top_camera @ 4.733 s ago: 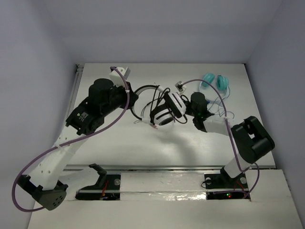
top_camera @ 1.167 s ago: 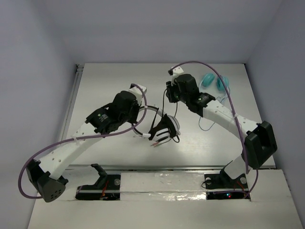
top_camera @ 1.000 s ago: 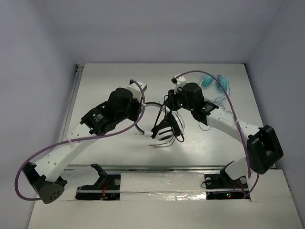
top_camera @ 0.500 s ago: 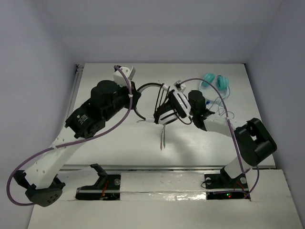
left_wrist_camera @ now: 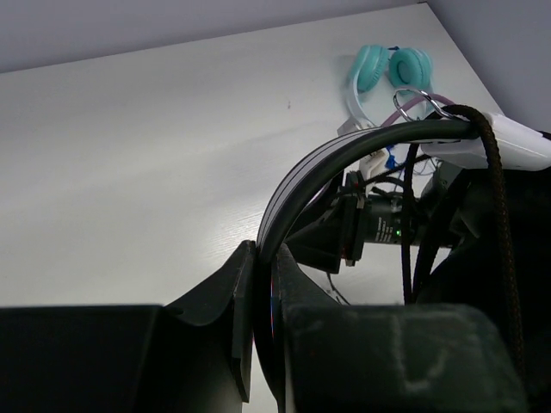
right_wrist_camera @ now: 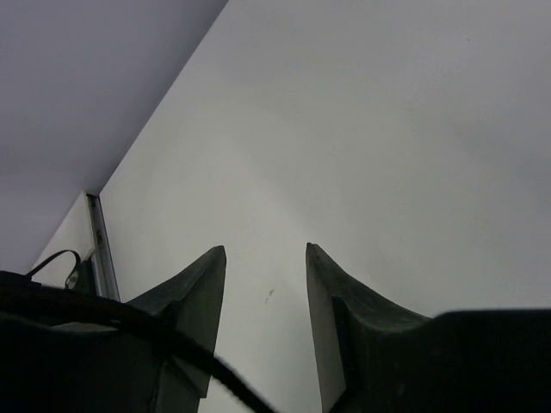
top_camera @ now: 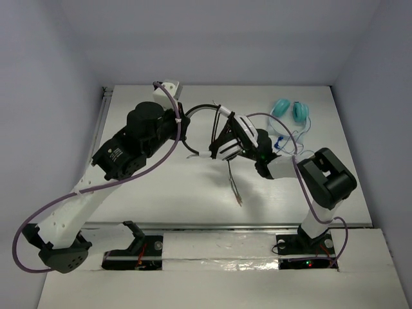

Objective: Wrap the headphones

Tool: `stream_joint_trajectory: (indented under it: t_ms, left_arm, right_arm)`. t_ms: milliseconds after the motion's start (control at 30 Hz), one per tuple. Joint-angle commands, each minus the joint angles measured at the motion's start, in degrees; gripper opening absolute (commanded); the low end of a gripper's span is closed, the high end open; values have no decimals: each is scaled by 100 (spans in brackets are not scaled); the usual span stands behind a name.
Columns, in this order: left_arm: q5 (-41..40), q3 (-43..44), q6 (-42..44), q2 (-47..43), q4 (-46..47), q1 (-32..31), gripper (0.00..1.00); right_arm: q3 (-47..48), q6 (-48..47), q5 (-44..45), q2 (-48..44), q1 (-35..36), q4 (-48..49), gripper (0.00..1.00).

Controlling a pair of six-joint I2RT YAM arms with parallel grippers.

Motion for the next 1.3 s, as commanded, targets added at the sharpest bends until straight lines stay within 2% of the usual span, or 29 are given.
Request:
stream_joint_trajectory:
  t_ms: [0, 67, 200, 233, 267, 300, 433, 500, 667, 767, 933, 1100, 1267]
  left_arm:
    - [-165, 515, -480, -106, 1053, -11, 0]
    - [-201, 506, -506, -71, 1106, -11, 0]
    - [-306, 463, -533, 17, 1220, -11, 0]
    - [-341, 445, -541, 26, 1256, -11, 0]
    - [-402, 375, -550, 26, 1282, -11, 0]
    - [-542, 340, -576, 43, 1335, -11, 0]
    - [-886, 269, -612, 114, 1484, -11, 0]
    - [-1130, 234, -629, 192, 1650, 50, 0]
    - [-1571, 129, -796, 474, 2038, 322, 0]
    - [-1879, 103, -779, 667, 2099, 498, 0]
    - [-2266, -178, -796, 834, 2170, 929, 0]
    - [-2547, -617, -867, 1010, 2170, 1000, 0]
    - [-2539, -1153, -1077, 1124, 2152, 1000, 0]
  right_arm:
    - [-158, 173, 220, 98, -5, 573, 50]
    - [-202, 192, 255, 107, -5, 582, 52]
    - [-228, 183, 361, 37, -5, 521, 50]
    - [-228, 183, 352, 11, -5, 503, 25]
    - [-255, 200, 343, -7, -5, 512, 14]
    - [-281, 279, 352, -42, -5, 538, 9]
    - [-413, 429, 308, -69, 48, 600, 8]
    - [-457, 438, 395, -42, 109, 512, 0]
    - [-430, 411, 668, -244, 715, -198, 0]
    - [-483, 245, 1186, -560, 1232, -821, 0]
    - [-764, 262, 1670, -1376, 1823, -1465, 0]
    - [-976, 394, 1951, -2072, 2420, -2097, 0]
    - [-581, 253, 1426, -2704, 2711, -2932, 0]
